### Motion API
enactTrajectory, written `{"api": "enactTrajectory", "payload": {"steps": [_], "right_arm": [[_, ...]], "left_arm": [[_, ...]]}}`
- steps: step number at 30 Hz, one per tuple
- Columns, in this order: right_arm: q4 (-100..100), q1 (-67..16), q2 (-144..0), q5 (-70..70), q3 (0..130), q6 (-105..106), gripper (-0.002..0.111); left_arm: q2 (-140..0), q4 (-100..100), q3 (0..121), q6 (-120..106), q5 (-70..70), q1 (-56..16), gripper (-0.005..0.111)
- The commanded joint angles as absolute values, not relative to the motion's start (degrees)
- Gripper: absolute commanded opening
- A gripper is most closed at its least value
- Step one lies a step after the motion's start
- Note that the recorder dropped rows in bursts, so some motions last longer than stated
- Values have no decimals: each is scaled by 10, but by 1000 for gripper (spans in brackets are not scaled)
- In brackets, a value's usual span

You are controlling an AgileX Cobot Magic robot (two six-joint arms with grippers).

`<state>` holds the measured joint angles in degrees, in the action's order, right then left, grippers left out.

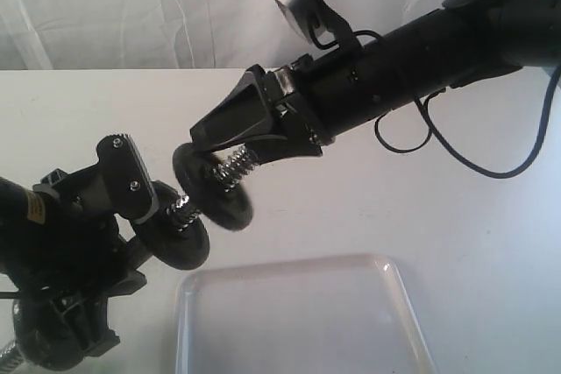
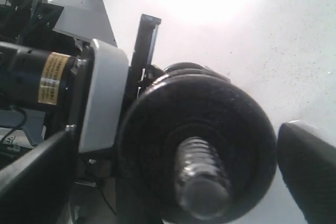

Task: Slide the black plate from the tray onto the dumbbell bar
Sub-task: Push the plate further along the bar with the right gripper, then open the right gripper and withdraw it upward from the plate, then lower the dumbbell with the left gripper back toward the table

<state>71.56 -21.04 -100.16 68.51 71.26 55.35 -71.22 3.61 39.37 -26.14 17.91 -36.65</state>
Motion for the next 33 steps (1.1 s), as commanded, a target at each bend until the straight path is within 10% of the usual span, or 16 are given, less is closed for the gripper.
{"api": "enactTrajectory", "payload": {"steps": [1,22,25,28,33], "right_arm": [[729,-211,-994,700,713,557,96],[576,-192,-973,700,783,444,93],[484,-192,-944,689,785,393,65],[366,-192,-891,567,786,338,1],[191,-192,-854,535,786,202,1]], "left_arm": [[-684,53,419,-257,-47,-367,0],[-726,53,419,-259,-64,-367,0],[-742,53,419,-259,-87,-367,0],[-748,53,419,-273,-123,-366,0],[-748,55,421,-287,-149,-366,0]]}}
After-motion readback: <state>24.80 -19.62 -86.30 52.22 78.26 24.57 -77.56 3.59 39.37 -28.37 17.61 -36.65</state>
